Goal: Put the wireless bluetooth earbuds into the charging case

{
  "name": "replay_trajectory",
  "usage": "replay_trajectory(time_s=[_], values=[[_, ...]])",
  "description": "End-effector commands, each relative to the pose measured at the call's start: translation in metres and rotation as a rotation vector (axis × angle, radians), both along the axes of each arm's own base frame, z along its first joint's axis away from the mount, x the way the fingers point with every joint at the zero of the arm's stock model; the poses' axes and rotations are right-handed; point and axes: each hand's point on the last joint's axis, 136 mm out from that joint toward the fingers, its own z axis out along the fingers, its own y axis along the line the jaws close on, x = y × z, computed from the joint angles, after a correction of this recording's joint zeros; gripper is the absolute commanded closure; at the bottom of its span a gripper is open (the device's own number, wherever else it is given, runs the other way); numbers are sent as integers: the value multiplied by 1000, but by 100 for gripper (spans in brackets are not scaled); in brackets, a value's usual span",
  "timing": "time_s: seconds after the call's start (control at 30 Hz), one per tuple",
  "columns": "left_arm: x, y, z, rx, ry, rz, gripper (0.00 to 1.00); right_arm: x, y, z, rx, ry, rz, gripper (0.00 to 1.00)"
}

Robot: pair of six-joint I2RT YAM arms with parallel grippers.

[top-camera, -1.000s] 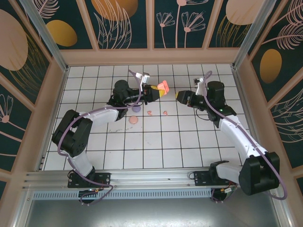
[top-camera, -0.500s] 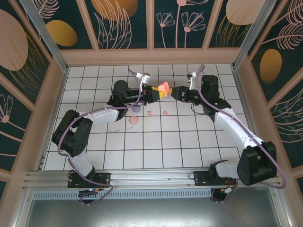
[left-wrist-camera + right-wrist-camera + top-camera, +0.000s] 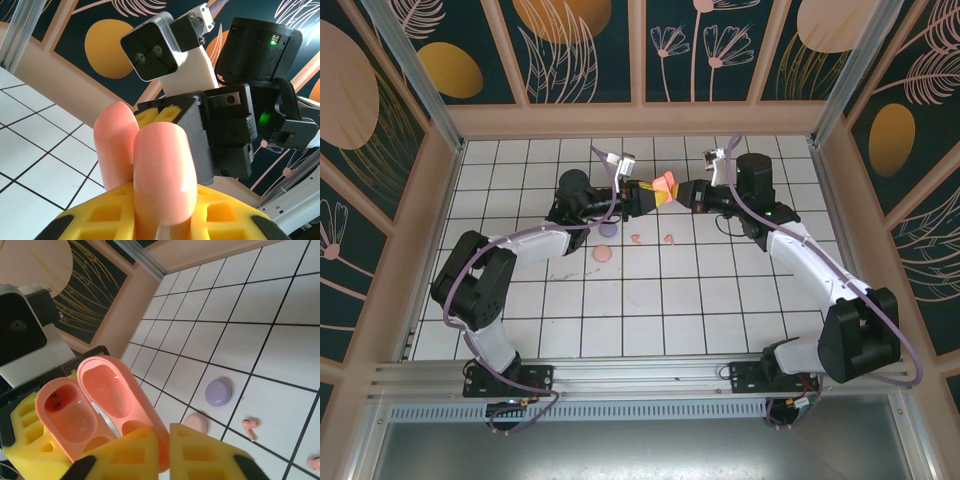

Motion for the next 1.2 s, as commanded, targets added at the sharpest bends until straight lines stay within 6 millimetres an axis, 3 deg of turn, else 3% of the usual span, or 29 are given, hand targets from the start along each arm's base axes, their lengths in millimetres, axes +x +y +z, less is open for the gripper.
replay_trajectory(time_s=[0.0,0.13,0.5,0.63,0.77,1.17], values=[[-2,-2,12,-32,-49,-26,100,-1,10,20,28,-62,48,99],[1,-3,8,-29,-34,-12,97,-1,10,22,28,-67,44,100],[12,0,5,-19,-24,70,44,5,-2,24,-12,-90,-30,100],[17,4,4,-8,-31,121,35,9,-8,25,-37,-98,-64,100],[22,10,2,26,-39,164,27,14,-17,28,-57,-111,-101,100],[26,44,3,216,-100,178,19,24,-37,31,-130,-131,-156,100]])
